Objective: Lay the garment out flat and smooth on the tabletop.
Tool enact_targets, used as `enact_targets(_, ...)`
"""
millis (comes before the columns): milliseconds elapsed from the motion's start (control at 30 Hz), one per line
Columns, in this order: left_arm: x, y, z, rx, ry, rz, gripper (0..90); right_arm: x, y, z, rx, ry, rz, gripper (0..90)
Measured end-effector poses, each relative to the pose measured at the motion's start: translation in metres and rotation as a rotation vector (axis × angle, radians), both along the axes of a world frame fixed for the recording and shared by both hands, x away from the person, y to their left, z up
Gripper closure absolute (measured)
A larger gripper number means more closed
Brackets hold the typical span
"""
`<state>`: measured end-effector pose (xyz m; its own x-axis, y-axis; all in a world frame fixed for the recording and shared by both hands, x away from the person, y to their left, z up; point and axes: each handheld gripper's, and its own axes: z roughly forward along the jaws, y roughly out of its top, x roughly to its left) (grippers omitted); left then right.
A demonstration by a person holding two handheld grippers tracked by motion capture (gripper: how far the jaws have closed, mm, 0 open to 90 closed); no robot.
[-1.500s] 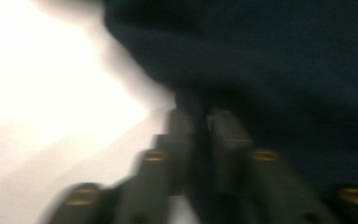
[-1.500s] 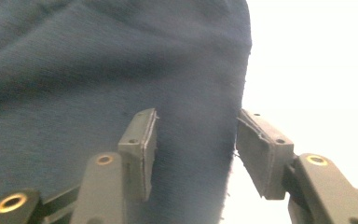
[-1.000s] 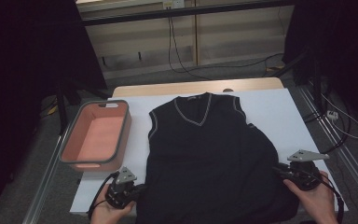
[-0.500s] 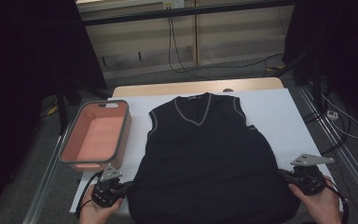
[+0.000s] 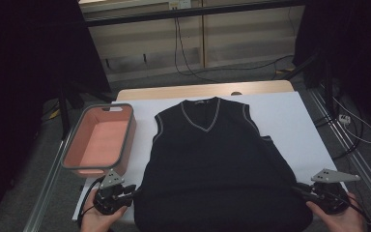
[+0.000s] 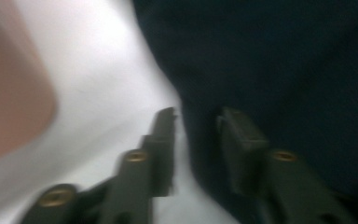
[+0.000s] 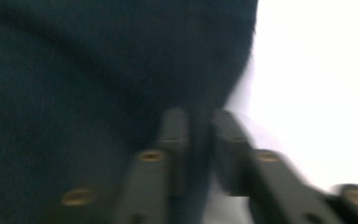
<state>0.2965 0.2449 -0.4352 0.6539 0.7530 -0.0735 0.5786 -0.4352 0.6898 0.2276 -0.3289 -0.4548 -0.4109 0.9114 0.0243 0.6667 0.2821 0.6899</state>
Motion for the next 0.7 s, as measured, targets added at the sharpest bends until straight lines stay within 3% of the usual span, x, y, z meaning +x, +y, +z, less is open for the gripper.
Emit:
enact_targets(67, 0.001, -0.003, 0.003, -0.022, -0.037, -0.029, 63.3, 0.003, 0.004, 0.003, -0.004, -0.037, 0.009, 63.3)
enact_targets(200, -0.003, -0.022, 0.008, -0.004, -0.084, -0.091, 60.1, 0.013, 0.015, 0.010, 0.012, -0.095, 0.059, 56.6)
enact_targets(333, 0.000, -0.044, 0.009, -0.006, -0.056, -0.163, 56.6, 0.024, 0.031, 0.011, 0.015, -0.087, 0.128, 57.2)
enact_targets(400, 0.002, -0.060, 0.006, 0.019, -0.047, -0.213, 55.9, 0.031, 0.040, 0.010, 0.011, -0.071, 0.158, 58.0)
enact_targets(500, 0.005, -0.087, -0.003, 0.045, -0.039, -0.280, 52.5, 0.046, 0.053, 0.011, -0.063, -0.054, 0.160, 58.6)
enact_targets(567, 0.009, -0.102, -0.011, 0.047, -0.029, -0.300, 52.1, 0.058, 0.060, 0.012, -0.043, -0.046, 0.185, 61.4)
enact_targets(600, 0.011, -0.108, -0.012, 0.078, -0.037, -0.312, 52.1, 0.063, 0.065, 0.012, -0.038, -0.047, 0.201, 61.5)
enact_targets(700, 0.015, -0.116, -0.013, 0.056, -0.010, -0.331, 55.1, 0.074, 0.083, 0.012, -0.010, -0.039, 0.266, 63.7)
